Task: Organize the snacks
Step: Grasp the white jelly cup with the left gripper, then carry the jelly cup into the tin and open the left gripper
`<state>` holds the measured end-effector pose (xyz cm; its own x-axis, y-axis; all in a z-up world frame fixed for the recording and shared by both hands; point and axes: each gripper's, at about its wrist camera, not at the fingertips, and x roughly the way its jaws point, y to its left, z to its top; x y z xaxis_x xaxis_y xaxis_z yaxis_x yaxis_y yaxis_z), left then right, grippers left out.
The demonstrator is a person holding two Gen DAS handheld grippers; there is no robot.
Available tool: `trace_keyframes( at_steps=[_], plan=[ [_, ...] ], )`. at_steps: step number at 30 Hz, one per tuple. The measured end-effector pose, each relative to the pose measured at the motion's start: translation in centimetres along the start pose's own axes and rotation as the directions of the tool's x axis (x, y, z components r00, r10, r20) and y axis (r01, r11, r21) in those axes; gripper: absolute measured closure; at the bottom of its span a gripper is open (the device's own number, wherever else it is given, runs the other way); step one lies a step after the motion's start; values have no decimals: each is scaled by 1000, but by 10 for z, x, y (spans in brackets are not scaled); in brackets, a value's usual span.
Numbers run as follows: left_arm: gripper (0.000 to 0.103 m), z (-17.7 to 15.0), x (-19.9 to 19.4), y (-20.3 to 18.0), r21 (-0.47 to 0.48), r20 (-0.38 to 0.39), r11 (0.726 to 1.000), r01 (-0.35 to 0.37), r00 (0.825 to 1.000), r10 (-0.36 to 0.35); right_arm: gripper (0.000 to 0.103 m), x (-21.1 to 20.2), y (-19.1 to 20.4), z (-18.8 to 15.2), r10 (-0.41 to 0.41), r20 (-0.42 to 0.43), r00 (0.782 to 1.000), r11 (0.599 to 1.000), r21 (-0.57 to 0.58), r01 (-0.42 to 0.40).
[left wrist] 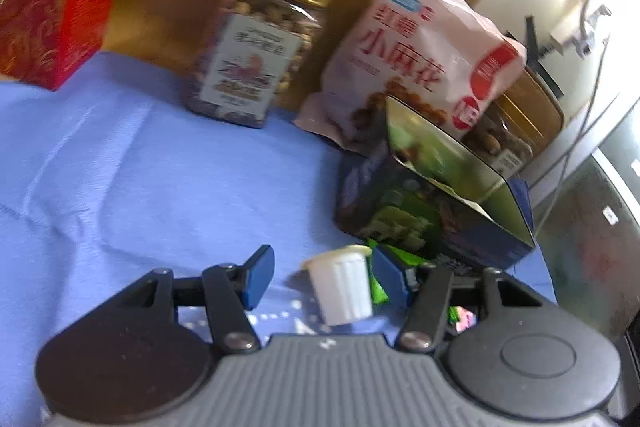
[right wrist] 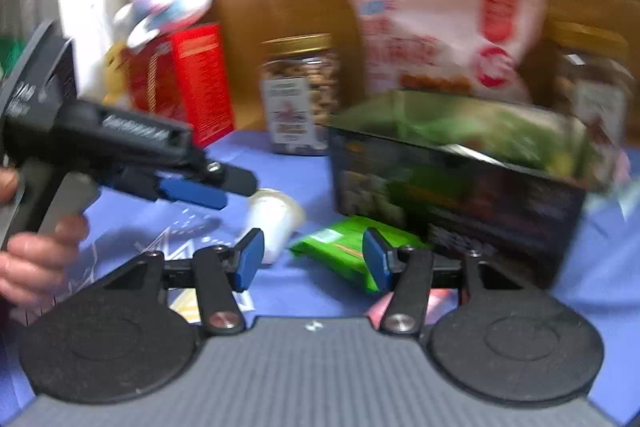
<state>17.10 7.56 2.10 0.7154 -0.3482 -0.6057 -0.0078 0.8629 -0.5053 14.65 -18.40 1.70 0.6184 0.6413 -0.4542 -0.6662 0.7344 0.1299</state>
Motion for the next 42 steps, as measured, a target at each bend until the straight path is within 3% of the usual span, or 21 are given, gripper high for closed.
trace_keyframes(
  at_steps=[3, 7, 10, 12, 17, 21, 29, 35, 42],
  plan=[
    [48, 1, 1, 4, -24, -4, 1000, 18, 1000, -18, 46, 19, 13, 11, 19, -42, 999, 999, -42, -21],
    [48, -1, 9, 5, -28, -32, 999, 38, 999, -39, 46, 51, 19, 20, 39, -126, 991, 999, -11, -41],
    [49, -5, 16, 4, -20, -53, 999, 41, 998, -42, 64, 65, 20, 18, 41, -159, 986, 999, 3, -41],
    [51, -8, 23, 3, -18, -70, 999, 42, 997, -43, 67, 68, 20, 15, 55, -165, 985, 998, 19, -53],
    [57, -17, 20, -7, 26, -87, 998, 53, 995, -50, 67, 53, 32, 9, 54, -160, 986, 998, -12, -56],
    [57, -40, 3, -24, 126, -101, 991, 50, 994, -38, 67, 30, 50, -5, 10, -149, 989, 994, -104, -26],
    [57, -106, -44, -60, 353, -70, 934, 50, 997, -27, 62, -32, 78, -51, -1, -112, 994, 989, -147, -16],
    [57, -133, -59, -68, 409, -54, 911, 58, 998, -39, 58, -53, 88, -72, 11, -110, 994, 994, -107, -23],
    [58, -132, -61, -74, 407, -63, 912, 58, 997, -35, 60, -55, 82, -72, 29, -109, 994, 998, -47, -34]
  ],
)
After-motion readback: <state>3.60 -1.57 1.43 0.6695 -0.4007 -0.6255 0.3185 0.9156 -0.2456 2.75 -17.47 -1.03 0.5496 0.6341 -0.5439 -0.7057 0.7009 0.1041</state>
